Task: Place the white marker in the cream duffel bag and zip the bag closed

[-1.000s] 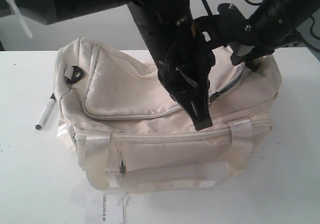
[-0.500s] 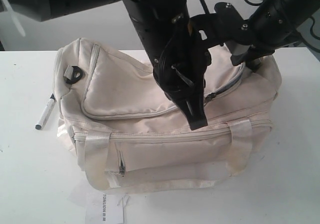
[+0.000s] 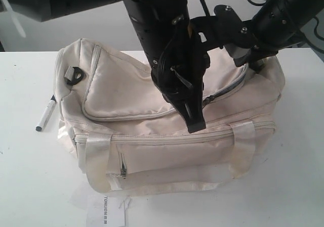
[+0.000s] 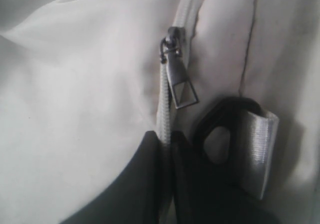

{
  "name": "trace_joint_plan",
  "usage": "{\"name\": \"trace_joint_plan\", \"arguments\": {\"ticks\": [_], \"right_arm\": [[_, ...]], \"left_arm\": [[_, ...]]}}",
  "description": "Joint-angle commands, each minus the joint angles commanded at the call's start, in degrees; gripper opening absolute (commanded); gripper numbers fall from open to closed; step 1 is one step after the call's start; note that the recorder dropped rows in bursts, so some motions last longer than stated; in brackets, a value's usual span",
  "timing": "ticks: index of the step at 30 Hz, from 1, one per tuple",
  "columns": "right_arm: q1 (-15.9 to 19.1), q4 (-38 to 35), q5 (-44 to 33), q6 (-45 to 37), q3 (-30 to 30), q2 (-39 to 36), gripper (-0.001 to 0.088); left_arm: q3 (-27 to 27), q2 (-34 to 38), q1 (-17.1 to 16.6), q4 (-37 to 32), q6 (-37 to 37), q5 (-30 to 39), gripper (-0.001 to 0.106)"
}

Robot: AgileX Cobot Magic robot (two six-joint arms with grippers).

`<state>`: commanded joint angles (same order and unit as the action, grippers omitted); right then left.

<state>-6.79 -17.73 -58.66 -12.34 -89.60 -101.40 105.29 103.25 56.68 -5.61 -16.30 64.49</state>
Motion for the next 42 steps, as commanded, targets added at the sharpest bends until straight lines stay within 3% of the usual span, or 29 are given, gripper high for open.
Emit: {"name": "trace_joint_plan", "arguments": {"ticks": [36, 40, 42], "right_arm": [[0.0, 0.0, 0.4, 0.5, 0.0, 0.0, 0.0001], [0.0, 0.0, 0.5, 0.9, 0.0, 0.2, 0.0112], [0.0, 0.0, 0.4, 0.9, 0.0, 0.5, 0.0251]], "left_arm": [[0.0, 0.0, 0.0, -2.1, 1.6, 5.4, 0.0], [0.0, 0.0, 0.0, -2.1, 2.9, 3.4, 0.0], [0.0, 0.0, 0.0, -2.1, 3.8, 2.0, 0.0]]}}
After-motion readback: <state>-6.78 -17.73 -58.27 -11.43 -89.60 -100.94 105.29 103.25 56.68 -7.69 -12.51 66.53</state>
